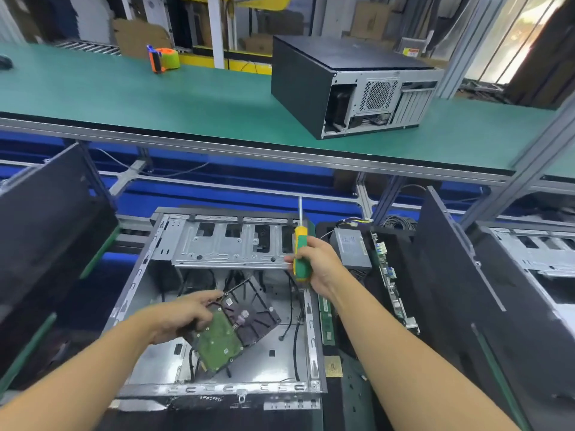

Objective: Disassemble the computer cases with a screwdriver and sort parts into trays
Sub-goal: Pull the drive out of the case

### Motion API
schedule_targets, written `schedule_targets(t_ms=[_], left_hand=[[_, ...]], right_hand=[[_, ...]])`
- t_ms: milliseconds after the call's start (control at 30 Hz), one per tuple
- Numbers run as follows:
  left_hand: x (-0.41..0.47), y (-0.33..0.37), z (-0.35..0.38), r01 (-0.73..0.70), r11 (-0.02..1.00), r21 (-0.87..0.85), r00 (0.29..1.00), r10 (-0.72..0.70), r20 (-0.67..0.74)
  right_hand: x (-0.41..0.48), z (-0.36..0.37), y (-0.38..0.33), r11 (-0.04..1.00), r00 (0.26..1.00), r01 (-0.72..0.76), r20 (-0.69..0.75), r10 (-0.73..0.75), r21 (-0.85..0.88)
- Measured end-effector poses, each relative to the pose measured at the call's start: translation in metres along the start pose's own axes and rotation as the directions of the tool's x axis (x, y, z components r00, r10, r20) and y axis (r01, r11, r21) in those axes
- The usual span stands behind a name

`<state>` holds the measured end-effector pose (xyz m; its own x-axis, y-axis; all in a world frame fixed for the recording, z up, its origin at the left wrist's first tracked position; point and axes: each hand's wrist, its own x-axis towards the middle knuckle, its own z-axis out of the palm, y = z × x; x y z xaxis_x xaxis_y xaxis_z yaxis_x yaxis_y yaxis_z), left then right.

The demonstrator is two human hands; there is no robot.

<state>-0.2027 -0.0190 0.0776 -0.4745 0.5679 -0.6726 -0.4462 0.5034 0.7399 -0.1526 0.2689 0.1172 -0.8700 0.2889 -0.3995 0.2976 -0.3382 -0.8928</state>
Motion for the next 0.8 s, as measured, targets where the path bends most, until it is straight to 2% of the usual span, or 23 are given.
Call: schedule_targets(t_ms=[200, 267, 333, 433, 533, 600, 667, 700, 733, 800], left_hand=[[-0.022, 0.038, 0.006, -0.194, 0.97, -0.147, 0.981, 0.196, -0.002], [-0.02, 0.054, 0.017, -0.245, 0.955, -0.168, 0.968, 0.249, 0.007], [-0.012, 0.071, 0.031, -0.242, 0.956, -0.163, 0.97, 0.239, -0.042], [0.005, 0.098, 0.069, -0.175, 0.974, -0.143, 0.983, 0.164, -0.087], [0.032, 0.12, 0.108, -0.281, 0.948, -0.147, 0.95, 0.253, -0.184], [0.048, 0.127, 0.129, -0.368, 0.93, 0.003, 0.886, 0.351, -0.303], [0.059, 0.123, 0.142, -0.313, 0.867, 0.388, 0.812, 0.456, -0.365], [0.062, 0.118, 0.147, -0.224, 0.816, 0.533, 0.808, 0.461, -0.366], [0.064, 0.115, 0.153, -0.15, 0.791, 0.593, 0.834, 0.424, -0.354], [0.066, 0.11, 0.166, -0.091, 0.821, 0.564, 0.902, 0.307, -0.302]], right_hand=[[-0.014, 0.002, -0.011, 0.931, 0.987, 0.08, 0.16, -0.024, -0.356], [-0.024, -0.001, -0.016, 0.899, 0.977, 0.082, 0.211, 0.011, -0.429], [-0.034, -0.009, -0.024, 0.876, 0.966, 0.104, 0.259, 0.024, -0.47], [-0.051, -0.034, -0.043, 0.857, 0.973, 0.157, 0.227, -0.049, -0.49], [-0.07, -0.07, -0.059, 0.825, 0.982, 0.189, 0.088, -0.169, -0.532], [-0.084, -0.096, -0.067, 0.77, 0.967, 0.211, 0.015, -0.253, -0.602], [-0.098, -0.119, -0.071, 0.68, 0.947, 0.207, -0.03, -0.319, -0.703], [-0.104, -0.129, -0.072, 0.639, 0.935, 0.193, -0.058, -0.35, -0.744], [-0.108, -0.139, -0.071, 0.613, 0.919, 0.175, -0.097, -0.383, -0.77], [-0.114, -0.151, -0.067, 0.601, 0.875, 0.131, -0.193, -0.444, -0.788]])
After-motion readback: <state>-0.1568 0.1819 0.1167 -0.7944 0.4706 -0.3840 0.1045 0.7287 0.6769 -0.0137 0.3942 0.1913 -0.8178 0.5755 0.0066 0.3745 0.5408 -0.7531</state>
